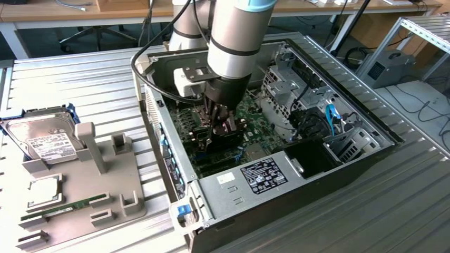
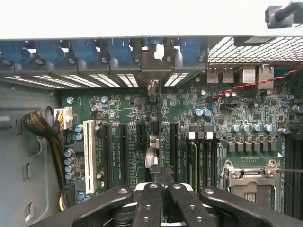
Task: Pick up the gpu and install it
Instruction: 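Press down on the gpu until it lock into place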
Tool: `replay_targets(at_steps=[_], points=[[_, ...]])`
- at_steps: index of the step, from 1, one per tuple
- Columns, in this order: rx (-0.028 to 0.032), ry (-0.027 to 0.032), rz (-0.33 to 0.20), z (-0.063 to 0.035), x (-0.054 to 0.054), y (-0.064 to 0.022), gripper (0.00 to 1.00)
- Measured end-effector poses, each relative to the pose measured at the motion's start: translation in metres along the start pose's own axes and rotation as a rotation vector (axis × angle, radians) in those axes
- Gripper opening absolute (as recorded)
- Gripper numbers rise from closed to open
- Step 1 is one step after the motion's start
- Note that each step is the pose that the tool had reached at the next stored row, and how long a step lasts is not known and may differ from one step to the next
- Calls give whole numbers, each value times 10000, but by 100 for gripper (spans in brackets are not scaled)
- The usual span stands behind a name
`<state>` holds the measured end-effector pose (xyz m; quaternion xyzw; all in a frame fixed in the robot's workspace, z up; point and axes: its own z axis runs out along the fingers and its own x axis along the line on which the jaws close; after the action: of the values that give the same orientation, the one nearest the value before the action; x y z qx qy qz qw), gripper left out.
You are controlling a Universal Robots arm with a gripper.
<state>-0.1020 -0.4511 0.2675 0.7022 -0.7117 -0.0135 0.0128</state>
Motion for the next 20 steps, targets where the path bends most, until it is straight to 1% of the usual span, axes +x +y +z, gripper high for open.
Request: replay_targets(at_steps=[4, 5, 7, 8, 9, 10, 12, 15, 17, 20], points=[[2, -7, 1, -9, -1, 1, 11], [14, -30, 1, -41, -3, 1, 11], [0, -1, 2, -157, -1, 2, 11], [3, -6, 1, -209, -1, -3, 11], [-3, -4, 2, -235, -3, -40, 11], [-26, -2, 1, -238, -3, -110, 11], [-61, -3, 0, -243, -5, -222, 11], [-100, -4, 0, -249, -7, -387, 11], [-105, -2, 1, -260, -7, -427, 11], [-105, -4, 2, -289, -8, -442, 11]])
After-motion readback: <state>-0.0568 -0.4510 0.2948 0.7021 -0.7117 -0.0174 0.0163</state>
